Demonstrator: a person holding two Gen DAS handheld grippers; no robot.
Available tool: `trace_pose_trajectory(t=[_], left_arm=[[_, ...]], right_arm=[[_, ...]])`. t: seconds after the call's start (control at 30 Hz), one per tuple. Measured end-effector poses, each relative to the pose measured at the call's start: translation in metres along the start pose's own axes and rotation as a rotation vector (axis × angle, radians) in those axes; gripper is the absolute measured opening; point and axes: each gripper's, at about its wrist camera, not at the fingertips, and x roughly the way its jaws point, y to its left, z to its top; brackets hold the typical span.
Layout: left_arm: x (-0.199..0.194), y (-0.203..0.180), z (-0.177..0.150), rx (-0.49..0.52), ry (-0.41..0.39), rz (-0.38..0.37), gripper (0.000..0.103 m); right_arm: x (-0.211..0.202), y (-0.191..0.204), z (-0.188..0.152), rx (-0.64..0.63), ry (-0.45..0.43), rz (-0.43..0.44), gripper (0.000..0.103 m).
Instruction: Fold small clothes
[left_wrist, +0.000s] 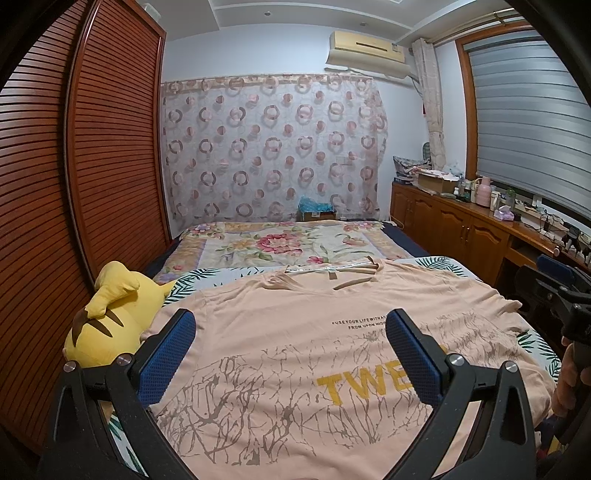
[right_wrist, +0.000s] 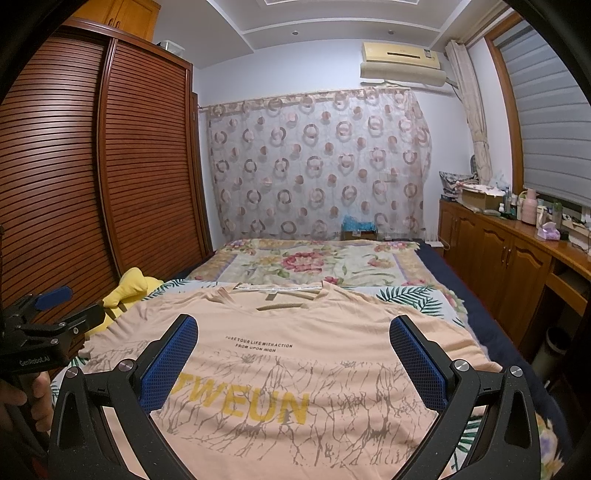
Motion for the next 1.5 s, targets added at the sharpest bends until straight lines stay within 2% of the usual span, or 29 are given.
trace_pose_trajectory(t=[0.17, 0.33, 0.53, 0.87, 1.0, 1.17, 1.27, 1.4, 1.47, 1.5], left_arm=[[0.009, -0.008, -0.008, 0.005, 0.062, -0.003, 0.103], [0.024, 0.006, -0.018, -0.015, 0.121, 0.001, 0.103], [0.036, 0.025, -0.032, 0.0, 0.168, 0.066, 0.103], [0.046, 0.057, -0.048, -0.021, 0.223, 0.066, 0.103], [0.053, 0.079, -0.055, -0.046, 0.262, 0.053, 0.103], [0.057, 0.108, -0.064, -0.1, 0.308, 0.074, 0.103], [0.056, 0.123, -0.069, -0.105, 0.307, 0.105, 0.103], [0.057, 0.148, -0.072, -0.123, 0.316, 0.104, 0.103], [0.06, 0.162, -0.074, -0.15, 0.323, 0.072, 0.099], [0.063, 0.167, -0.075, -0.16, 0.33, 0.061, 0.092]], right_arm=[[0.001, 0.001, -0.001, 0.0, 0.01, 0.031, 0.103], [0.006, 0.006, -0.003, -0.019, 0.031, 0.063, 0.103], [0.017, 0.007, -0.002, -0.052, 0.071, 0.111, 0.103], [0.024, 0.0, 0.003, -0.095, 0.151, 0.206, 0.103], [0.034, 0.0, 0.008, -0.139, 0.188, 0.23, 0.103], [0.05, -0.005, 0.014, -0.17, 0.231, 0.258, 0.103], [0.059, -0.009, 0.016, -0.167, 0.258, 0.284, 0.103], [0.077, -0.013, 0.02, -0.192, 0.301, 0.295, 0.103], [0.084, -0.014, 0.021, -0.2, 0.322, 0.304, 0.103], [0.088, -0.015, 0.023, -0.203, 0.338, 0.31, 0.103]])
